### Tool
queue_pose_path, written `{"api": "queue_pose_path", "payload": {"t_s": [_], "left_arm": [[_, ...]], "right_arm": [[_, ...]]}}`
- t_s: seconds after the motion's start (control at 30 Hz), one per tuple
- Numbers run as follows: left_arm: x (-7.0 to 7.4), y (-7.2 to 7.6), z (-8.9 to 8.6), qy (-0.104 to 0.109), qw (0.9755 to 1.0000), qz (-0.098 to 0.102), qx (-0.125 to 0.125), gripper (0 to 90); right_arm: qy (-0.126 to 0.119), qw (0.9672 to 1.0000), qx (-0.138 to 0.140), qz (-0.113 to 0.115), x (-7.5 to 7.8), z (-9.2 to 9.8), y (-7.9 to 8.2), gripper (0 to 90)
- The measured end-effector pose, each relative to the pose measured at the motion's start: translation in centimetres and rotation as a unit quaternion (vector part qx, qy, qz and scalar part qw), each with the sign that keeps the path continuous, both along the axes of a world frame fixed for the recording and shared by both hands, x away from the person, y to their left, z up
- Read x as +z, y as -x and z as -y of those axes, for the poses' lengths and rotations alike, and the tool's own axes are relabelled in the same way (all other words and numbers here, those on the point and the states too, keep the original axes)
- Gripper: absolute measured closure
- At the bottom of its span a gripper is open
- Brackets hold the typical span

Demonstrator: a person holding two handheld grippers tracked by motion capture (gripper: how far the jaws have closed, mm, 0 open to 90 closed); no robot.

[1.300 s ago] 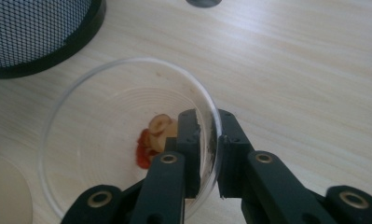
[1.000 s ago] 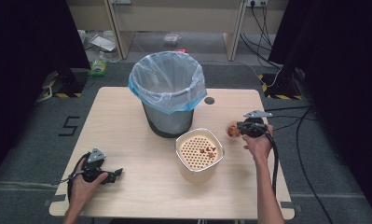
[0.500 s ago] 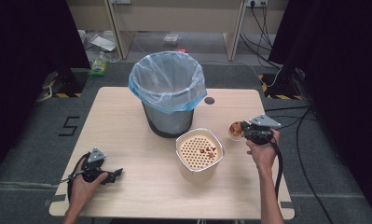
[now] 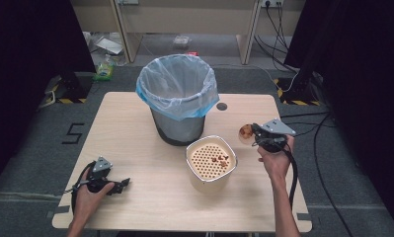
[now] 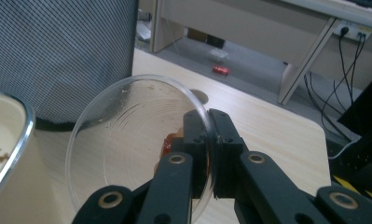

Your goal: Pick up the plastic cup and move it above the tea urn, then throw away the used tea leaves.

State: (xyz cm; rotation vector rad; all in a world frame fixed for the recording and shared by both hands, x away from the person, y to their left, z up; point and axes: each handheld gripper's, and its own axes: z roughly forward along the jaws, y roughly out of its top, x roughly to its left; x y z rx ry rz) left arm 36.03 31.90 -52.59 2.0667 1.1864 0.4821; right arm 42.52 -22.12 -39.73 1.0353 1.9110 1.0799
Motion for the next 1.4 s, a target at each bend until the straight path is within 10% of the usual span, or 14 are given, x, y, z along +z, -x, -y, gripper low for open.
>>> {"api": "queue_pose_path", "payload": {"t_s": [0.7,0.97,1.4], "left_arm": [[0.0,0.0,0.0,0.0,1.0,0.0,0.0,0.0],[0.0,0.0,0.0,0.0,1.0,0.0,0.0,0.0],[0.0,0.0,0.0,0.0,1.0,0.0,0.0,0.0]], "right_arm": [[0.029,0.9935,0.039,0.103,4.1,-3.6,2.6,86.2],[0.052,0.9853,0.069,0.148,4.7,-5.8,3.6,86.2],[0.132,0.9591,0.107,0.227,4.5,-9.4,5.3,86.3]]}}
